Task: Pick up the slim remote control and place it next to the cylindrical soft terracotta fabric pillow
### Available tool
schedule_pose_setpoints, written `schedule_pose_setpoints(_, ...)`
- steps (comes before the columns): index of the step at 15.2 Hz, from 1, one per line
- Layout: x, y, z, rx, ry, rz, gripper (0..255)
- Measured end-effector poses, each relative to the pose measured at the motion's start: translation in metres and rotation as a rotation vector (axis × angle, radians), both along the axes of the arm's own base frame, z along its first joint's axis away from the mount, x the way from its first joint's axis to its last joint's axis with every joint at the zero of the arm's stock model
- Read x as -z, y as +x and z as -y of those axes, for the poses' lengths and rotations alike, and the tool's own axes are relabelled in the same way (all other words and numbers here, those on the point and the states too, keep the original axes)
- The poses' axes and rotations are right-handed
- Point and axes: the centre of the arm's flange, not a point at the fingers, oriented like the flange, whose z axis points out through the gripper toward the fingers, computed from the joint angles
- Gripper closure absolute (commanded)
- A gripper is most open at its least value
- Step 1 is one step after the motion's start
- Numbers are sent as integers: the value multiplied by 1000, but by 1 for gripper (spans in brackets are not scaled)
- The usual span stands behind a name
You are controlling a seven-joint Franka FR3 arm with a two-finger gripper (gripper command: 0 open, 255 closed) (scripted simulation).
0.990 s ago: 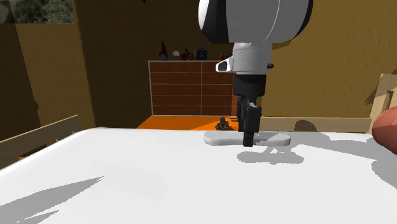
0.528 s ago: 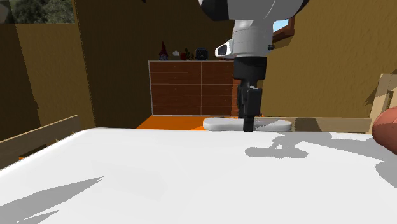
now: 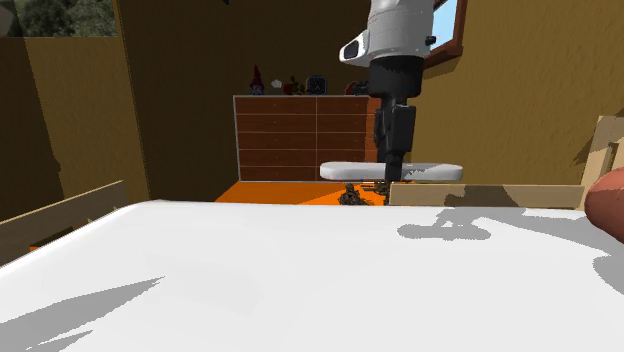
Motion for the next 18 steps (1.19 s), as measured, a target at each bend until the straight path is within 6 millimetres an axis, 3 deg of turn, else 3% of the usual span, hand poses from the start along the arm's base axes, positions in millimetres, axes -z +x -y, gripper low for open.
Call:
schedule_pose_setpoints(13, -67, -2, -1, 0, 0, 0, 255)
schedule_pose_setpoints(18, -71, -13, 51, 2, 0, 0, 255)
